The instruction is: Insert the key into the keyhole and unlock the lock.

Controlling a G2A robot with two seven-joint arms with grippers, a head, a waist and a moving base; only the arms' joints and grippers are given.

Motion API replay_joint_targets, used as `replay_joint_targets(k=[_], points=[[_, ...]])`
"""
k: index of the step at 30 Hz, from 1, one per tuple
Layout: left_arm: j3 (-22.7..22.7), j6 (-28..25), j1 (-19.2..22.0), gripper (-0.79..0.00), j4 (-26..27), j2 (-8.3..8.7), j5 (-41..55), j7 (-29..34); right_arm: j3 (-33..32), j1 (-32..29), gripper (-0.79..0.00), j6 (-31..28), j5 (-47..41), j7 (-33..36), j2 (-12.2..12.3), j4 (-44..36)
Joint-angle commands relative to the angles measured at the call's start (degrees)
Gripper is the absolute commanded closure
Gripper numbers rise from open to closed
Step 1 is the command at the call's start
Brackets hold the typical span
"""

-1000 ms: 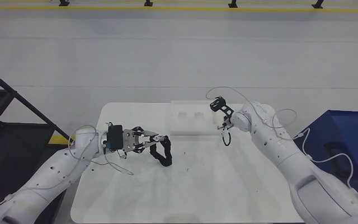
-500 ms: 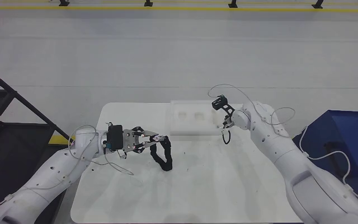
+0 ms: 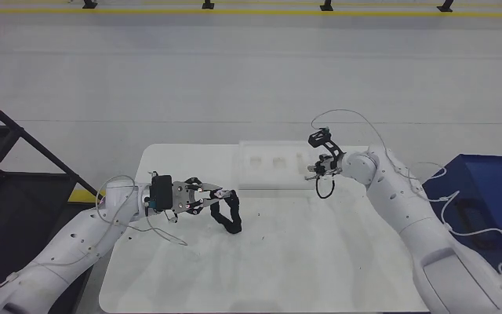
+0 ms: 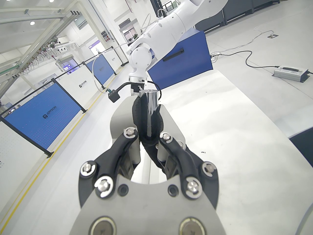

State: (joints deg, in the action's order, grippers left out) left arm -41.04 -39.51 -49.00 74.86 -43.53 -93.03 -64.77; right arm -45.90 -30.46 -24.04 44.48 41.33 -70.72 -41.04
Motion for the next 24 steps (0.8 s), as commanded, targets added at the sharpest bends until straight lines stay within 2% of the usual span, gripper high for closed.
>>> replay_joint_targets(k=[1, 2, 4, 8, 20, 22, 24], points=[[0.0, 0.0, 0.0, 0.0, 0.0, 0.0, 0.0, 0.0, -1.0, -0.8, -0.366, 0.5, -1.2, 0.4, 0.4, -1.4], [0.0, 0.0, 0.0, 0.0, 0.0, 0.0, 0.0, 0.0, -1.5, -1.3, -0.431, 0.7, -1.7, 0.2, 0.6, -2.1], [0.0, 0.0, 0.0, 0.0, 0.0, 0.0, 0.0, 0.0, -2.3, -2.4, -0.785, 1.2, -1.6, -0.3, 1.0, -3.6], [0.0, 0.0, 0.0, 0.0, 0.0, 0.0, 0.0, 0.0, -3.2, -4.4, -0.785, 2.0, 0.7, -1.9, 1.8, -7.0], [0.0, 0.0, 0.0, 0.0, 0.0, 0.0, 0.0, 0.0, -3.2, -4.4, -0.785, 2.0, 0.7, -1.9, 1.8, -7.0], [0.0, 0.0, 0.0, 0.0, 0.0, 0.0, 0.0, 0.0, -3.9, -5.5, -0.785, 0.2, -3.2, -1.1, 1.7, -7.2], [0.0, 0.0, 0.0, 0.0, 0.0, 0.0, 0.0, 0.0, -6.1, -5.1, -0.785, -3.0, -9.8, 2.5, 1.9, -6.1]])
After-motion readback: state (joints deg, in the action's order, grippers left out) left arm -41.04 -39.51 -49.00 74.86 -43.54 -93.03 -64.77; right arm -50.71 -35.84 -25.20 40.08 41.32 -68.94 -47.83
